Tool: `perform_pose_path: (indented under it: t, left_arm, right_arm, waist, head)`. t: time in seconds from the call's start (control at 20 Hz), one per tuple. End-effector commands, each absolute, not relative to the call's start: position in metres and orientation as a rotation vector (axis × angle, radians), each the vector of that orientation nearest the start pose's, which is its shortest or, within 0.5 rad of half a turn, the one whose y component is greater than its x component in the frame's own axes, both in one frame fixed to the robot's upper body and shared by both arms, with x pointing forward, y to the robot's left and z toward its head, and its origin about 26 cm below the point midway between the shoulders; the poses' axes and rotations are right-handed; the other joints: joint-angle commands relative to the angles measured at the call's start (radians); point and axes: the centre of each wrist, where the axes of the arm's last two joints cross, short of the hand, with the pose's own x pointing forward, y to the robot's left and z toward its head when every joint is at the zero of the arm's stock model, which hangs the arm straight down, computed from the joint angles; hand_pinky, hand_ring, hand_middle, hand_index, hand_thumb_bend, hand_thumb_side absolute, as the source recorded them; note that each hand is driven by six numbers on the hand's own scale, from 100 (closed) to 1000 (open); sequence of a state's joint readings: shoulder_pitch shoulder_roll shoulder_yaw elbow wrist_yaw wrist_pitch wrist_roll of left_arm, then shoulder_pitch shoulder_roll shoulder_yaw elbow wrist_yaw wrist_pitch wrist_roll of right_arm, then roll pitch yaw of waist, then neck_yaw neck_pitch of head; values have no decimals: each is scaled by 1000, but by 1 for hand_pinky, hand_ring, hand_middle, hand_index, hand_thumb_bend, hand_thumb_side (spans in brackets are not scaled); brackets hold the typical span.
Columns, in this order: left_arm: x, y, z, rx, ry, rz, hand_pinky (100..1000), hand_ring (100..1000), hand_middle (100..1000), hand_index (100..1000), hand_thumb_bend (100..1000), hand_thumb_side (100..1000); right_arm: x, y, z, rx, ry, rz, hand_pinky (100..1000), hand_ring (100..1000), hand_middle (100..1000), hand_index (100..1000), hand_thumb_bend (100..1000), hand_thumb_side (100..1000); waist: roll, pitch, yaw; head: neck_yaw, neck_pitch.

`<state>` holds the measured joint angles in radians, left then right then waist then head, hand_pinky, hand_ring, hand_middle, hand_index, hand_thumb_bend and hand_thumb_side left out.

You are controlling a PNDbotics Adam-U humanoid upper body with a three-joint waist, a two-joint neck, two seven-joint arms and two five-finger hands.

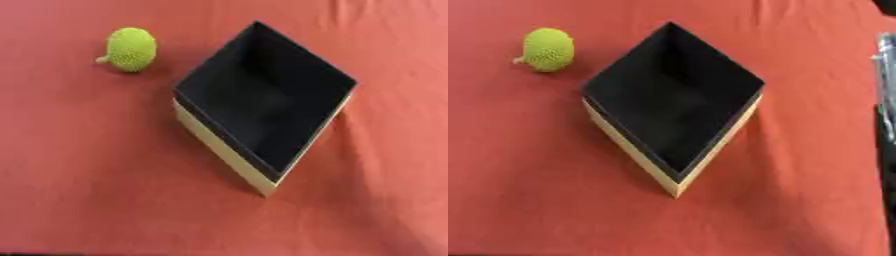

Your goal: Pick up objects on the table and place them in the box.

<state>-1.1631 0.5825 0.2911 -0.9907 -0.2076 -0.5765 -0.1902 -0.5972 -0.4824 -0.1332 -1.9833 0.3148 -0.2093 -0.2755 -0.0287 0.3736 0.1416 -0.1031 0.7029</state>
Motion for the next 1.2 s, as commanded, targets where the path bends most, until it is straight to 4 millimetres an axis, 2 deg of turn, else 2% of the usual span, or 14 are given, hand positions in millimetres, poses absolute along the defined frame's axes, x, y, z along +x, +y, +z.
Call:
perform_pose_path:
  t: [0.05, 0.25, 0.5, 0.55, 0.6, 1.2]
  left_arm:
    - [456, 375, 378, -953, 3279, 864, 866, 882, 787, 816, 100, 100]
    - [471, 362, 378, -1067, 3228, 1020, 876, 897, 804, 850, 100, 100]
    - [486, 336, 374, -1151, 3178, 1208, 910, 926, 847, 872, 100, 100]
    - [489, 330, 372, -1162, 3168, 1252, 916, 930, 850, 878, 225, 100]
    - [492, 325, 369, -1167, 3157, 1304, 922, 933, 856, 881, 100, 100]
    - [511, 255, 337, -1087, 2854, 1956, 952, 966, 889, 932, 163, 100]
  right_arm:
    - [301, -287, 322, 941, 3128, -348, 755, 697, 632, 776, 100, 210]
    - [301, -287, 324, 947, 3118, -367, 755, 697, 632, 776, 100, 185]
    - [301, -286, 325, 935, 3117, -382, 754, 697, 631, 776, 100, 177]
    - [301, -285, 325, 932, 3118, -383, 754, 696, 631, 776, 100, 187]
    - [301, -285, 326, 928, 3118, -385, 754, 696, 631, 776, 100, 174]
    - [301, -283, 329, 907, 3111, -390, 753, 697, 633, 777, 100, 150]
  waist:
    - [-1, -27, -3]
    - [-5, -29, -8]
    - [-8, -34, -12]
    - [-8, -35, -12]
    - [-8, -36, -13]
    - [-14, -45, -15]
  head:
    - [4, 5]
    - [5, 2]
    - [10, -5]
    - [13, -7]
    - [16, -8]
    - [32, 2]
